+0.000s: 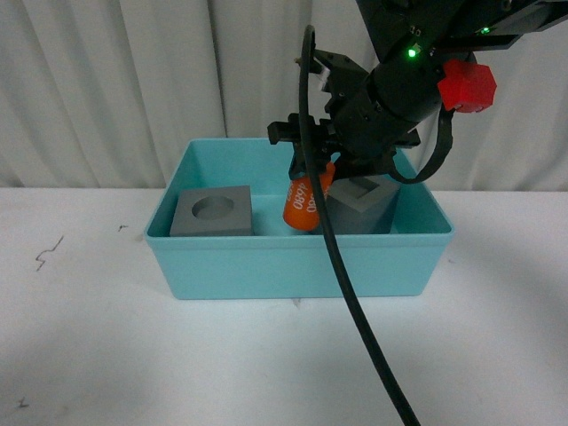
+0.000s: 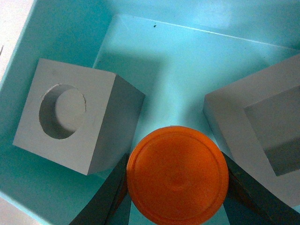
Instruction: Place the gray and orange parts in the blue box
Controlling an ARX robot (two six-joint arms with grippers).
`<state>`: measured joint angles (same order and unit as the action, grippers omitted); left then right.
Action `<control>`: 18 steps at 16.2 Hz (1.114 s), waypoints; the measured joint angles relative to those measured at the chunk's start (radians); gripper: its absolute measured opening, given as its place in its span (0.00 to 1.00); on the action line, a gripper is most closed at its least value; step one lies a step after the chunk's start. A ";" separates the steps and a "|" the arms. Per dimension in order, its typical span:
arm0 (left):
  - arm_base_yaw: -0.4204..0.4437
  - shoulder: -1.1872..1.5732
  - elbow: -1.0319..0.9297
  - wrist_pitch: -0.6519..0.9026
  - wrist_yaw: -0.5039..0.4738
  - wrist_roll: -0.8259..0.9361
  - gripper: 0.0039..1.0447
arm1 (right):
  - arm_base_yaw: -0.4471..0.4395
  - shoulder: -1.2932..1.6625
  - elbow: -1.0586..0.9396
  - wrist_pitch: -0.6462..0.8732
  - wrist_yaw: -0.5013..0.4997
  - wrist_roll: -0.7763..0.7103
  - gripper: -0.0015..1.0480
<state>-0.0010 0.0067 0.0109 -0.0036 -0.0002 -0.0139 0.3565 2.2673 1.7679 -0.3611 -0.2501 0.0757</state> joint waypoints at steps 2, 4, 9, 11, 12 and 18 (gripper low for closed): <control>0.000 0.000 0.000 0.000 0.000 0.000 0.94 | 0.014 0.018 0.019 -0.008 0.026 -0.010 0.45; 0.000 0.000 0.000 0.000 0.000 0.000 0.94 | 0.023 0.035 0.024 -0.010 0.041 -0.017 0.45; 0.000 0.000 0.000 0.000 0.000 0.000 0.94 | 0.023 0.058 0.032 -0.010 0.071 -0.029 0.73; 0.000 0.000 0.000 0.000 0.000 0.000 0.94 | 0.022 0.045 0.014 0.006 0.070 -0.027 0.94; 0.000 0.000 0.000 0.000 0.000 0.000 0.94 | 0.016 0.025 -0.001 0.010 0.070 -0.024 0.94; 0.000 0.000 0.000 0.000 0.000 0.000 0.94 | -0.044 -0.213 -0.195 0.258 0.078 -0.008 0.94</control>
<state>-0.0010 0.0067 0.0109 -0.0036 -0.0002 -0.0135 0.3122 2.0541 1.5726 -0.1032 -0.1722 0.0681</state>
